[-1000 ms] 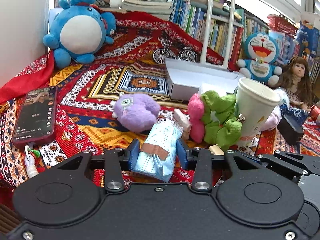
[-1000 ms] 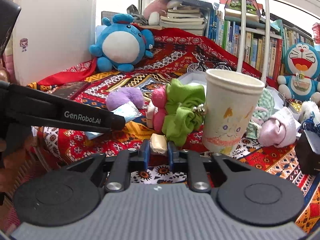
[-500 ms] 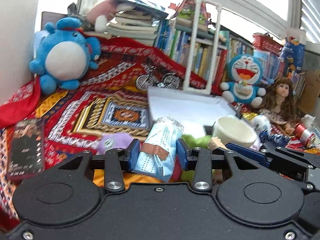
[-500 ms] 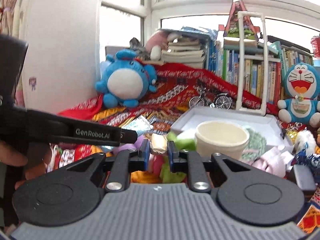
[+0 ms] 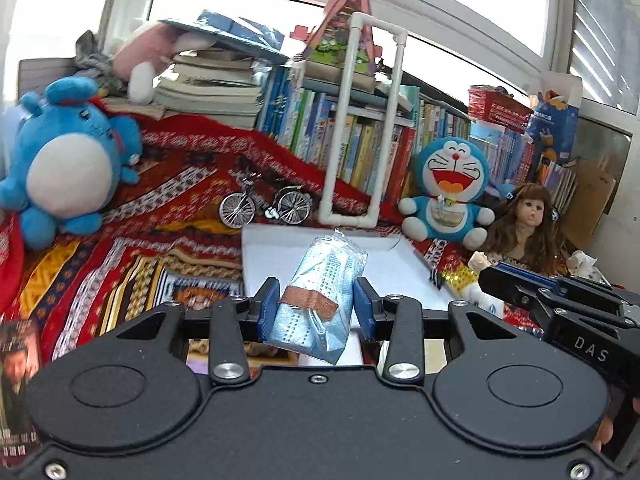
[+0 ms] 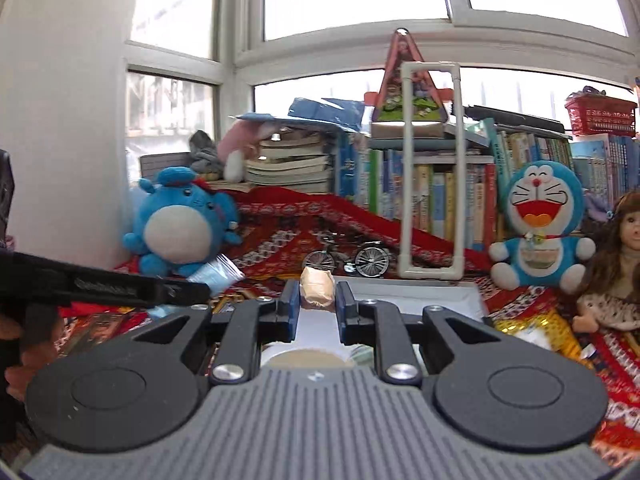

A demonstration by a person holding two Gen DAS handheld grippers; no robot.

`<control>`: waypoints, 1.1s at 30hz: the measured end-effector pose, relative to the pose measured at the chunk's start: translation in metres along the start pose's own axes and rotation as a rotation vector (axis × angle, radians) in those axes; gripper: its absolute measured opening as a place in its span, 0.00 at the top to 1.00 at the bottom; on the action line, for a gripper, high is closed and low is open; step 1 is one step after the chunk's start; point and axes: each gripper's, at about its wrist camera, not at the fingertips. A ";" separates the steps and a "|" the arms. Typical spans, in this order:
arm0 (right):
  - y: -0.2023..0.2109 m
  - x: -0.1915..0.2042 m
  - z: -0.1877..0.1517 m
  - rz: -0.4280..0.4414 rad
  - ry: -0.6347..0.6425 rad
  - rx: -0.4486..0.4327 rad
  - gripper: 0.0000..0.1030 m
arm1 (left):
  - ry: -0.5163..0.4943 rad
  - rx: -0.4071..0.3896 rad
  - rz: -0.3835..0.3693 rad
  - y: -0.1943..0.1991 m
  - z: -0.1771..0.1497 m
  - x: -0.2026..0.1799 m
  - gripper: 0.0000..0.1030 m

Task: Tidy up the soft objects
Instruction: 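Carry the mask pack and soap bar over the white box tray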

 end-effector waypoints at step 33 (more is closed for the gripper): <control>-0.198 -0.126 -0.036 -0.164 -0.225 0.621 0.77 | 0.123 0.548 0.088 -0.244 -0.001 0.031 0.63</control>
Point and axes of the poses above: each gripper's, at about its wrist camera, not at the fingertips, and y roughly against the way its jaws point, x to its left, z to its top, and after that the axes turned 5 degrees about -x, right-handed
